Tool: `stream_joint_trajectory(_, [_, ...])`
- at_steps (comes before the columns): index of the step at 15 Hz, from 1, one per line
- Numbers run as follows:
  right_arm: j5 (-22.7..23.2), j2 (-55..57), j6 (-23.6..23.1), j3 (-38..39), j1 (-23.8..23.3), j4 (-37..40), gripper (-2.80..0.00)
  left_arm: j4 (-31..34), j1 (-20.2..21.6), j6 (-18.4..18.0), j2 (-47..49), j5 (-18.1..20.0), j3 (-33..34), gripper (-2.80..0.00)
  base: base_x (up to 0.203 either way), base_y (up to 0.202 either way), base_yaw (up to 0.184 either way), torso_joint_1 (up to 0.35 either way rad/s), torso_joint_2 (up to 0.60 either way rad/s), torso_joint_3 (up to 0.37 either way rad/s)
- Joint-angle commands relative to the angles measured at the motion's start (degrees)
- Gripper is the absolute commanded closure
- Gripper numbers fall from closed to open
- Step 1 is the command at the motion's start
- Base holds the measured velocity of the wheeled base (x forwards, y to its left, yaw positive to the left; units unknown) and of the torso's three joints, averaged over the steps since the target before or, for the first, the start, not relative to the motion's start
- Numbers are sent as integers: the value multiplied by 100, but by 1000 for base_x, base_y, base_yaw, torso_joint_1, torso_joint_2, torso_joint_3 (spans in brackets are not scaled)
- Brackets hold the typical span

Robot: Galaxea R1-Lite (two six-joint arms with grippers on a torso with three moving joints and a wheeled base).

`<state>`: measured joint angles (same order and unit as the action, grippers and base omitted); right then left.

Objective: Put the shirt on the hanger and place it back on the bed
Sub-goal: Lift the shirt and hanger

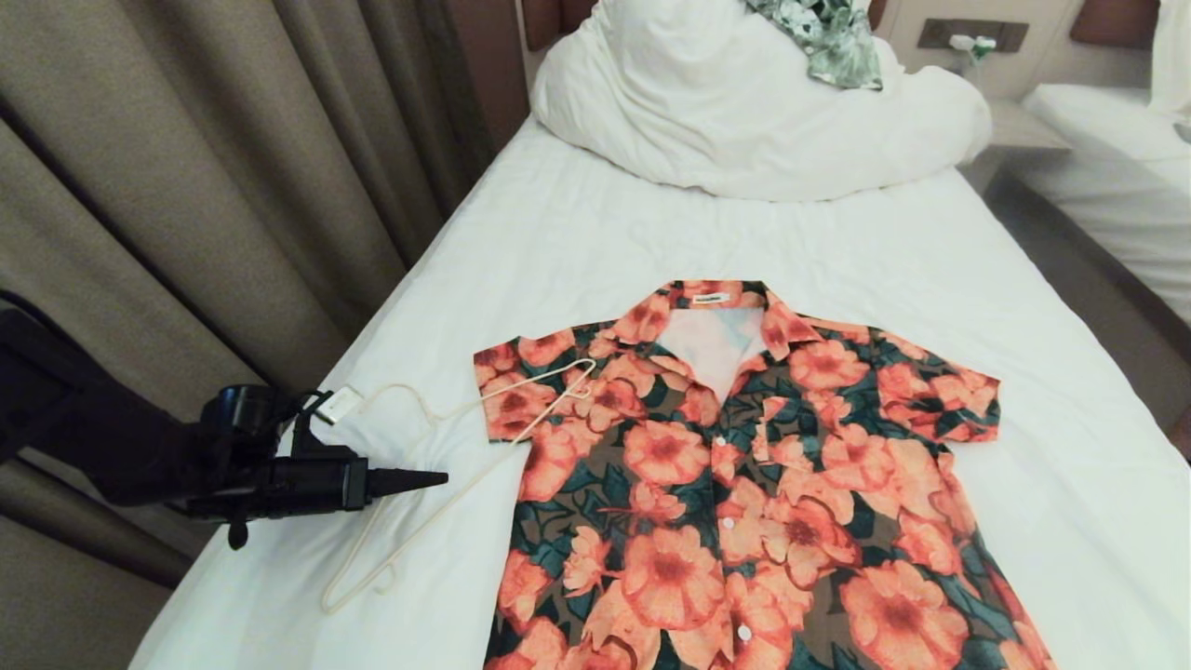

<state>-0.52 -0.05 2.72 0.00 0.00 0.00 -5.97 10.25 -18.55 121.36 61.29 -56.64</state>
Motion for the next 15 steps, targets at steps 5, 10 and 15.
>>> stream_joint_trajectory(5, [0, -4, 1, 0, 0, 0, 0, -9, 12, -15, 2, 143, 21, -280, 0, 0, 0, 0, 0, 0])
stream_joint_trajectory(10, [0, -4, 1, 0, 0, 0, 0, -1, 56, -35, 28, 295, 34, 0, 0, 0, 0, 0, 0, 0])
stream_joint_trajectory(15, [0, -4, 1, 0, 0, 0, 0, -6, 56, -44, 37, 295, 100, 0, 0, 0, 0, 0, 0, 0])
